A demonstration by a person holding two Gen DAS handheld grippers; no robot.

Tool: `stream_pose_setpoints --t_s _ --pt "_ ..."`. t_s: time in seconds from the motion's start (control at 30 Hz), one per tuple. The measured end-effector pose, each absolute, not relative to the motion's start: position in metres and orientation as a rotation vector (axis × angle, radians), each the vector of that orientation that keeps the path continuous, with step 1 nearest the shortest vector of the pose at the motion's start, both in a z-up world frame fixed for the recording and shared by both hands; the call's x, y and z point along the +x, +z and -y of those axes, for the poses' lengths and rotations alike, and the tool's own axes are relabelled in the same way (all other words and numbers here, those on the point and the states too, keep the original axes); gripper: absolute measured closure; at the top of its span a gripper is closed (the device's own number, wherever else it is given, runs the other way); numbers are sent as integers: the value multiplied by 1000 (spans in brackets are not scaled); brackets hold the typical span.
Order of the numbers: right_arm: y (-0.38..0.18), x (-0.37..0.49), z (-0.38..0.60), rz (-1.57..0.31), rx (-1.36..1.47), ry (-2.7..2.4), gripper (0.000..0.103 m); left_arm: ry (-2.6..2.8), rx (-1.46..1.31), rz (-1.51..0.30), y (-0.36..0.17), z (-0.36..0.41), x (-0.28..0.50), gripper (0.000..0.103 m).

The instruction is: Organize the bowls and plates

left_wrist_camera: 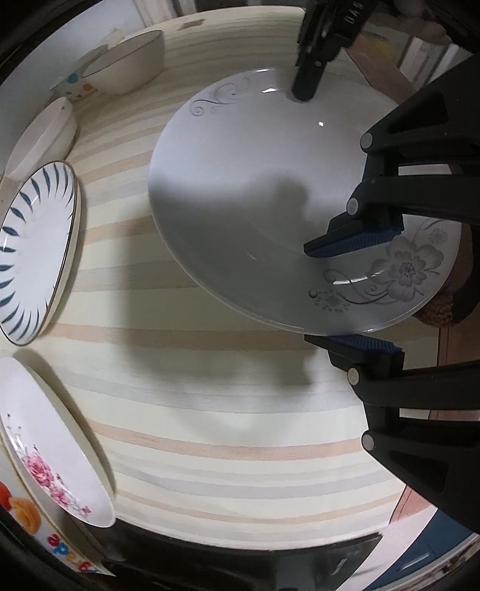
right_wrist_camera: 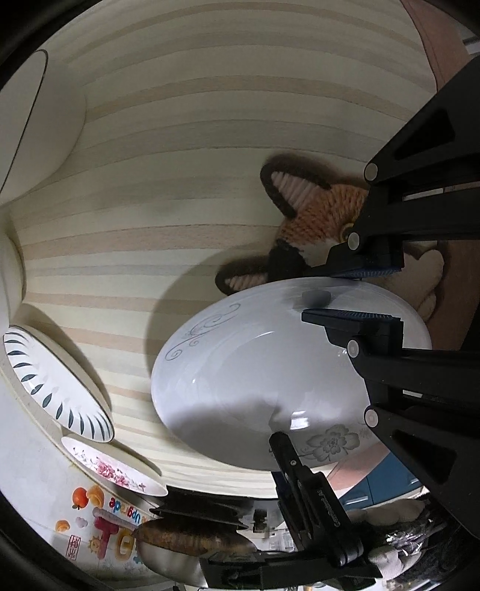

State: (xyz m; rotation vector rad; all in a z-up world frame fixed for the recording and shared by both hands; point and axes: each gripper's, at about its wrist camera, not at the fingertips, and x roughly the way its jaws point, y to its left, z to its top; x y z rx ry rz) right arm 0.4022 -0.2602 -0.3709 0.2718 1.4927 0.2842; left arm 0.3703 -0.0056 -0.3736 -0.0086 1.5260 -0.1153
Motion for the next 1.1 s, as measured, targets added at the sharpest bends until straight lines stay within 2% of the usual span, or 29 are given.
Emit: stream_pose_setpoints --t_s 0.13,0.3,0.43,0.47,0.6,0.8,0.93,1.1 --pt "-371 411 252 -1533 304 288 84 -100 -22 -1511 -359 -8 369 66" --pt "-317 425 258 -1433 319 237 81 -2 -112 -1401 -312 -59 387 63" --pt "-267 463 219 -1310 309 328 55 75 -233 -1360 -306 -107 423 62" --pt "-259 483 198 -1282 297 363 54 89 -276 -1365 -311 -118 435 62" --pt "-252 559 123 -1226 208 446 54 148 -381 -1359 -327 -148 469 62" --pt "-282 662 22 -1230 27 511 54 205 -469 -1357 -352 -178 494 60" --pt "-306 704 -13 -1241 -53 511 57 221 -498 -1363 -362 -182 509 60" --pt "-335 727 -23 -1272 -89 508 65 231 -474 -1385 -374 -180 523 60"
